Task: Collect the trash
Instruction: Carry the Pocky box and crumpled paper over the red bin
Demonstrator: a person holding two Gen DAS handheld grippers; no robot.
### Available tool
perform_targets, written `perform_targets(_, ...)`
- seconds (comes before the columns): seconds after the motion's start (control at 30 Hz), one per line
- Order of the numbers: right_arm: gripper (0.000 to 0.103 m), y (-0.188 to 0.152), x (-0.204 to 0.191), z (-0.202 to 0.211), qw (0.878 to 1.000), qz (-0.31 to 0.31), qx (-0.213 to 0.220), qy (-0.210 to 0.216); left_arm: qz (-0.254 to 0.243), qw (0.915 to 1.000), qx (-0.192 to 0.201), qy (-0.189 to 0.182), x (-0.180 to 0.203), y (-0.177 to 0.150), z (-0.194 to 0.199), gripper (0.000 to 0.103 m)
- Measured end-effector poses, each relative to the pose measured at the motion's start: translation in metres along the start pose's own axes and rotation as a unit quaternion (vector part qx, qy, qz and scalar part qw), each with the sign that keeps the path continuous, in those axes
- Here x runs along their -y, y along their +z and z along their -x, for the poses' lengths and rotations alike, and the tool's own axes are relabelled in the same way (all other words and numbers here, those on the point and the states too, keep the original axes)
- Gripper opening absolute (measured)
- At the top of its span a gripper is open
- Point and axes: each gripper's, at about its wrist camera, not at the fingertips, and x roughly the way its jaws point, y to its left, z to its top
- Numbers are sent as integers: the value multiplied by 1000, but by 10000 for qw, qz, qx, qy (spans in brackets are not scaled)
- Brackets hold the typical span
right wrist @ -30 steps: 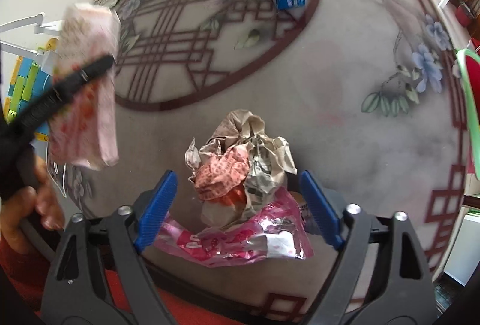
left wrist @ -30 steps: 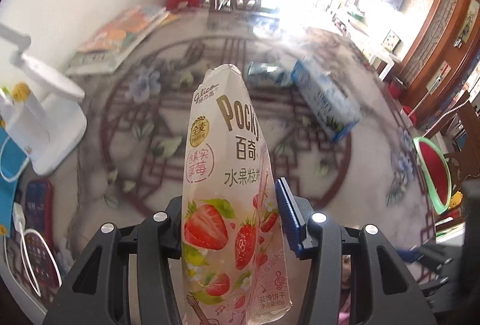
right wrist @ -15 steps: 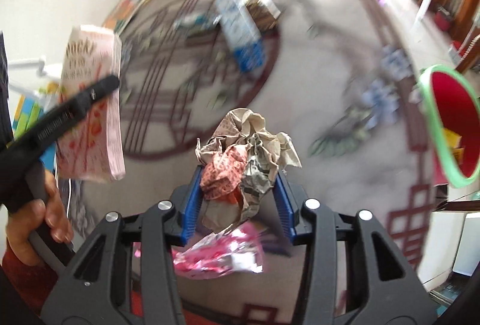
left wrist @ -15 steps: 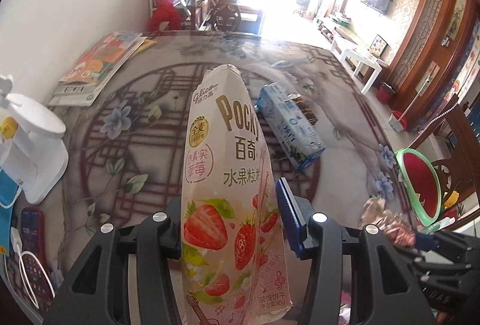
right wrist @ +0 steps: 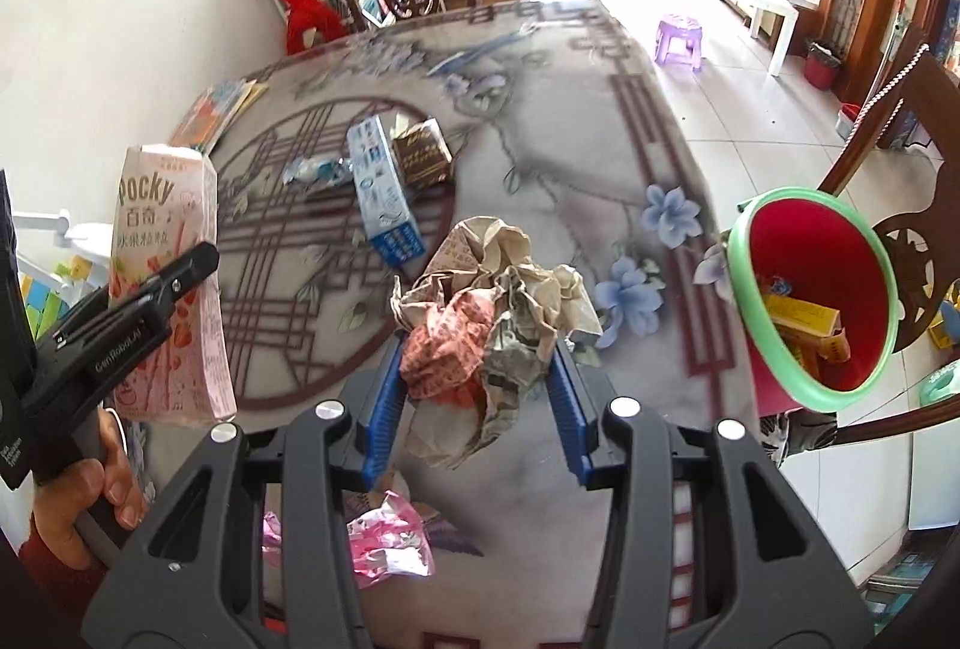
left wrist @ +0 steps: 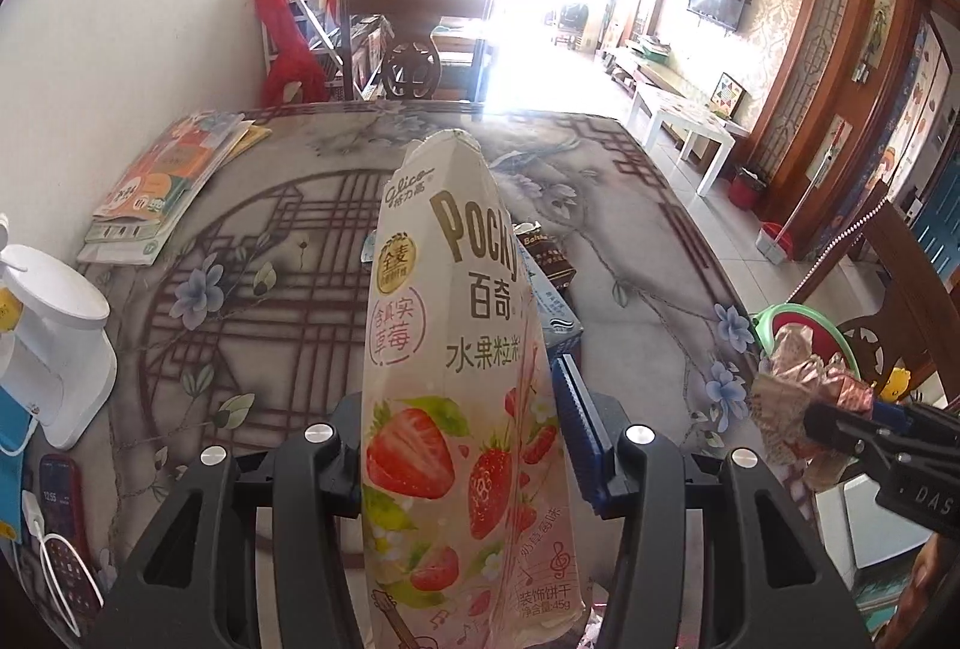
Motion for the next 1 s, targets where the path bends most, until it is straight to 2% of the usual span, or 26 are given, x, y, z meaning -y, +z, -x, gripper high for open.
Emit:
perform_targets(0.6,43,2,42,34,9978,-260,392,-457,-519,9976,40,-463,59,8,-2,47)
perform_targets(1.0,43,-3,74,46,9954,-498,422,-697,-803,9943,-147,-682,92,7,-14,47)
